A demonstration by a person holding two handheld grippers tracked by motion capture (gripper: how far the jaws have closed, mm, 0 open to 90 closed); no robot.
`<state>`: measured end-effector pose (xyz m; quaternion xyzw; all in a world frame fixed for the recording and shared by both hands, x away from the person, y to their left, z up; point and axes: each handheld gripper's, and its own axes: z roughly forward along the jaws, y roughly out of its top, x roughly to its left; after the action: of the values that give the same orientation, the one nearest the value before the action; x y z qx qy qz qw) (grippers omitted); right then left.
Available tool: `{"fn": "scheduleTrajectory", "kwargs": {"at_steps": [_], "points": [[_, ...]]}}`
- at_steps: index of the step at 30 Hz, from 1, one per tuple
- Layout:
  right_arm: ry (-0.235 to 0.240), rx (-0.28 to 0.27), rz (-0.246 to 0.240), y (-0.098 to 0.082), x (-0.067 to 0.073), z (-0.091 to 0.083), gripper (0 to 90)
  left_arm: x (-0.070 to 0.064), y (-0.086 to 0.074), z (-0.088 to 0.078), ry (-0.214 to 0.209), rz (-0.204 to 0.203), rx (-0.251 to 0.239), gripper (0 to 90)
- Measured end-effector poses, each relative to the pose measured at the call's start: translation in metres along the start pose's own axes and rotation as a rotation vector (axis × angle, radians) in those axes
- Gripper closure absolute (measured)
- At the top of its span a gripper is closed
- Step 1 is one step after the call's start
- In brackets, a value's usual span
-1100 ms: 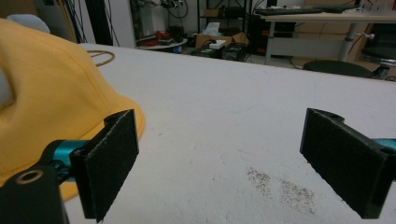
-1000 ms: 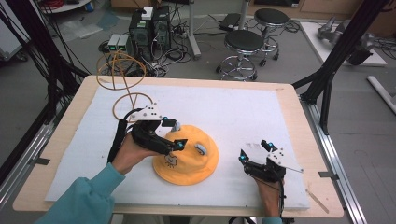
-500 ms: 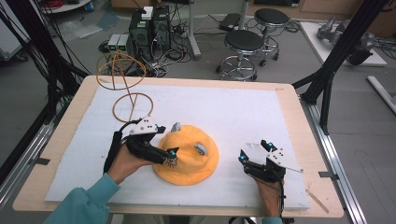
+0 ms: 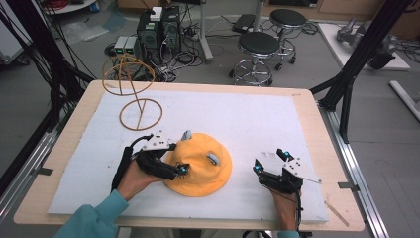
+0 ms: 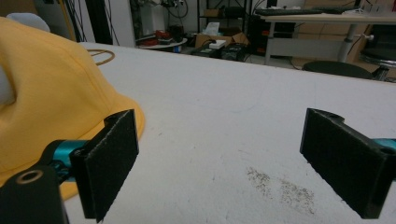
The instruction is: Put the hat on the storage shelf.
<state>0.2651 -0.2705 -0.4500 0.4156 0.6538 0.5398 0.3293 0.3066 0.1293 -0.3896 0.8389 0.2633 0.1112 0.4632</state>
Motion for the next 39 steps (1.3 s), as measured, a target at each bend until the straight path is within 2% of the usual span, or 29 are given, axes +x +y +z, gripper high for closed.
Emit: {"fn": "scheduleTrajectory", "kwargs": {"at_steps": [4, 5, 6, 10, 12, 15, 18, 23, 29, 33, 39], "points": [[0.0, -0.001, 0.002, 0.0, 0.0, 0.0, 10.4, 0.0, -0.001, 0.001, -0.006, 0.001, 0.011, 32.7], [0.001, -0.001, 0.002, 0.0, 0.0, 0.0, 10.4, 0.0, -0.001, 0.001, -0.018, 0.004, 0.016, 38.0], [0.0, 0.0, 0.003, 0.0, 0.0, 0.0, 10.4, 0.001, -0.001, 0.001, -0.025, 0.007, 0.017, 47.3], [0.0, 0.002, 0.007, 0.0, 0.0, 0.0, 10.4, 0.001, -0.002, 0.003, -0.025, 0.015, 0.025, 71.5], [0.0, 0.002, 0.006, 0.0, 0.0, 0.0, 10.4, 0.002, -0.002, 0.004, -0.027, 0.011, 0.035, 79.3], [0.0, 0.002, 0.007, 0.0, 0.0, 0.0, 10.5, 0.001, -0.002, 0.005, -0.023, 0.018, 0.035, 85.3], [0.0, 0.002, 0.008, 0.0, 0.0, 0.0, 10.4, 0.0, -0.002, 0.004, -0.024, 0.014, 0.034, 86.3], [0.001, 0.002, 0.008, 0.0, 0.0, 0.0, 10.4, 0.001, -0.001, -0.001, -0.044, -0.016, 0.03, 86.6], [-0.001, 0.001, 0.005, 0.0, 0.0, 0.0, 10.4, 0.006, 0.008, -0.02, -0.028, -0.025, 0.017, 86.7], [-0.001, -0.001, 0.0, 0.0, 0.0, 0.0, 10.4, 0.011, 0.021, -0.037, -0.019, -0.021, -0.013, 86.8], [-0.001, 0.0, 0.002, 0.0, 0.0, 0.0, 10.4, 0.023, 0.05, -0.068, 0.02, -0.01, -0.065, 86.8]]}}
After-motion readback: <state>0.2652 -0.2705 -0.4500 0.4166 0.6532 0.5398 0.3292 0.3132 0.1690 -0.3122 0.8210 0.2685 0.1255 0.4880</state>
